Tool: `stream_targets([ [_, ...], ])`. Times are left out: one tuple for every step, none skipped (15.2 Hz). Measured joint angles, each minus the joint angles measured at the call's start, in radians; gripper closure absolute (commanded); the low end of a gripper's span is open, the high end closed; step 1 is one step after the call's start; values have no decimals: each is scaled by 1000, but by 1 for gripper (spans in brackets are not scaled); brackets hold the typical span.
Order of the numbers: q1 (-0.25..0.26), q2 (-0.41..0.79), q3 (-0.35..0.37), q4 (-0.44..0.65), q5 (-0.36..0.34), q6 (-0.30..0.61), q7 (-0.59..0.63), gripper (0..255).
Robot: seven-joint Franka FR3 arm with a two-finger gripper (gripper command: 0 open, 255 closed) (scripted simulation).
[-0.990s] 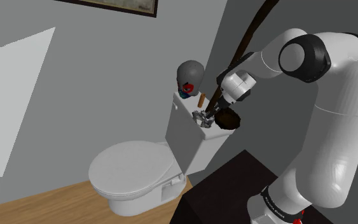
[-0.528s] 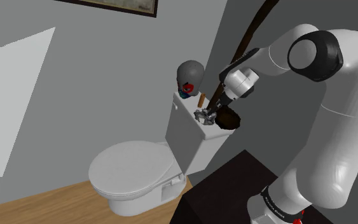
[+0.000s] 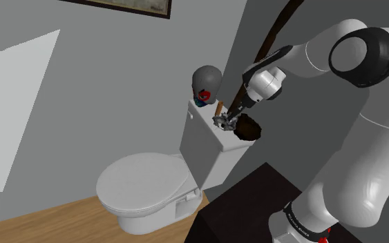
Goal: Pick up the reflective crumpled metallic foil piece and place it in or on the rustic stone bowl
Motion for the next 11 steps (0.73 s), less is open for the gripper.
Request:
stream_targets([
  [6,-15,-5,-3,-19,-3,17,255],
  [10,-28,-11,-3,-37,-8,32,255],
  [15,-40,-16,-2,-56,-14,49,255],
  [17,-51,-22,0,-74,-21,64,255],
  [19,-63,-27,2,-92,-27,77,255],
  [22,-76,-32,2,-110,-33,91,255],
  [25,-87,-35,4,-127,-39,107,255],
  [29,-101,-39,4,-146,-44,123,255],
  [31,-110,-41,6,-160,-49,137,255],
  [34,-122,-43,8,-176,-55,152,255],
  [35,-134,-47,12,-195,-65,167,255],
])
